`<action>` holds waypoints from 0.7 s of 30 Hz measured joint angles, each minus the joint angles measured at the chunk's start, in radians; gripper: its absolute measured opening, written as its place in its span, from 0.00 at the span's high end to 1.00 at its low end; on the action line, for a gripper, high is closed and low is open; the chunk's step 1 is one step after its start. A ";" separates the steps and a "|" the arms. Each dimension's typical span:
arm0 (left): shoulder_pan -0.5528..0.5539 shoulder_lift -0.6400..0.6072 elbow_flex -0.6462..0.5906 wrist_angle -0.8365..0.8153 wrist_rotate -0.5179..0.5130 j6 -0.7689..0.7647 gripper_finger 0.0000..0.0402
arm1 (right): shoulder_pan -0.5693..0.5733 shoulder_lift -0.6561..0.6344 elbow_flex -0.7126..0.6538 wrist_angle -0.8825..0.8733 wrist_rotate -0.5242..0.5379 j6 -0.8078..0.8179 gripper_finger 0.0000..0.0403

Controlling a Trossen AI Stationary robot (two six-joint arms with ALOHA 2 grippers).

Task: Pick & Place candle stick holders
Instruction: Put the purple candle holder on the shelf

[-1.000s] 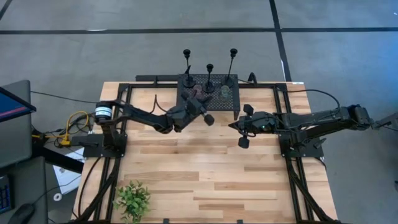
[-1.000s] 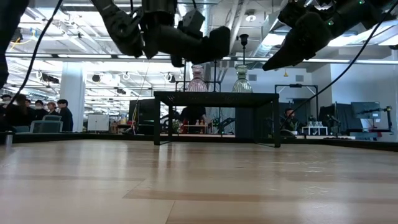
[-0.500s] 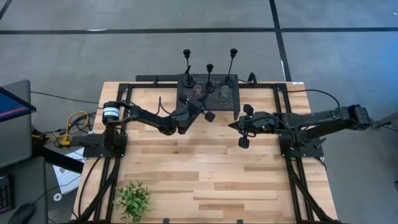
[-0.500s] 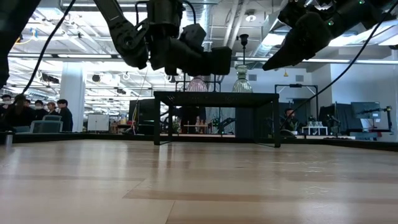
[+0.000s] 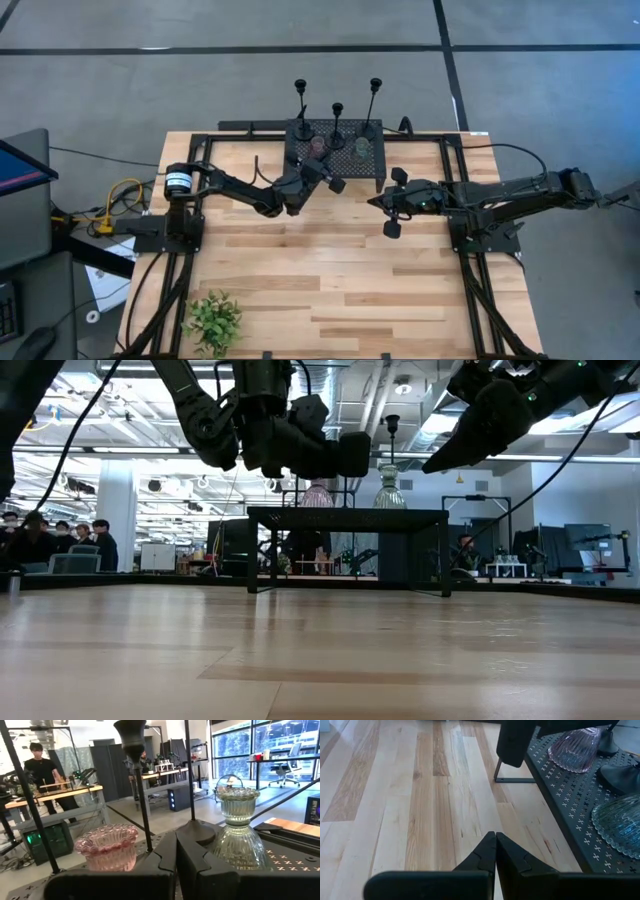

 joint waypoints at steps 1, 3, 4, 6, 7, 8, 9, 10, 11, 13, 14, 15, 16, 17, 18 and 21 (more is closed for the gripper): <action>0.000 0.000 0.000 0.000 0.000 0.000 1.00 | 0.000 0.000 0.000 0.000 0.000 0.000 1.00; 0.000 0.000 0.000 0.000 -0.006 0.000 1.00 | 0.000 0.000 0.000 0.000 0.000 0.000 1.00; 0.000 0.000 0.000 0.001 -0.018 0.000 1.00 | 0.000 0.000 0.000 0.000 0.000 0.000 1.00; 0.000 0.000 0.000 0.001 -0.040 0.017 1.00 | 0.000 0.000 0.000 0.000 0.000 0.000 1.00; 0.000 0.000 0.000 0.001 -0.046 0.026 1.00 | 0.000 0.000 0.000 0.000 0.000 0.000 1.00; 0.000 0.000 0.000 0.001 -0.046 0.028 1.00 | 0.000 0.000 0.000 0.000 0.000 0.000 1.00; 0.000 0.000 0.000 0.001 -0.048 0.029 1.00 | 0.000 0.000 0.000 0.000 0.000 0.000 1.00; 0.000 0.000 0.000 0.002 -0.048 0.029 1.00 | 0.000 0.000 0.000 0.000 0.000 0.000 1.00; 0.000 0.000 0.000 0.003 -0.048 0.029 1.00 | 0.000 0.000 0.000 0.000 0.000 0.000 1.00; 0.000 0.000 0.000 0.005 -0.048 0.029 1.00 | 0.000 0.000 0.000 0.000 0.000 0.000 1.00; 0.000 0.000 0.000 0.006 -0.048 0.029 1.00 | 0.000 0.000 0.000 0.000 0.000 0.000 1.00; 0.000 0.000 0.000 0.007 -0.048 0.029 1.00 | 0.000 0.000 0.000 0.000 0.000 0.000 1.00; -0.001 0.000 0.000 0.008 -0.048 0.029 1.00 | 0.000 0.000 0.000 0.000 0.000 0.000 1.00; -0.001 0.000 0.000 0.008 -0.048 0.029 1.00 | 0.000 0.000 0.000 0.000 0.000 0.000 1.00; -0.001 0.000 0.000 0.008 -0.048 0.029 1.00 | 0.000 0.000 0.000 0.000 0.000 0.000 1.00; -0.001 0.000 0.000 0.009 -0.048 0.029 1.00 | 0.000 0.000 0.000 0.000 0.000 0.000 1.00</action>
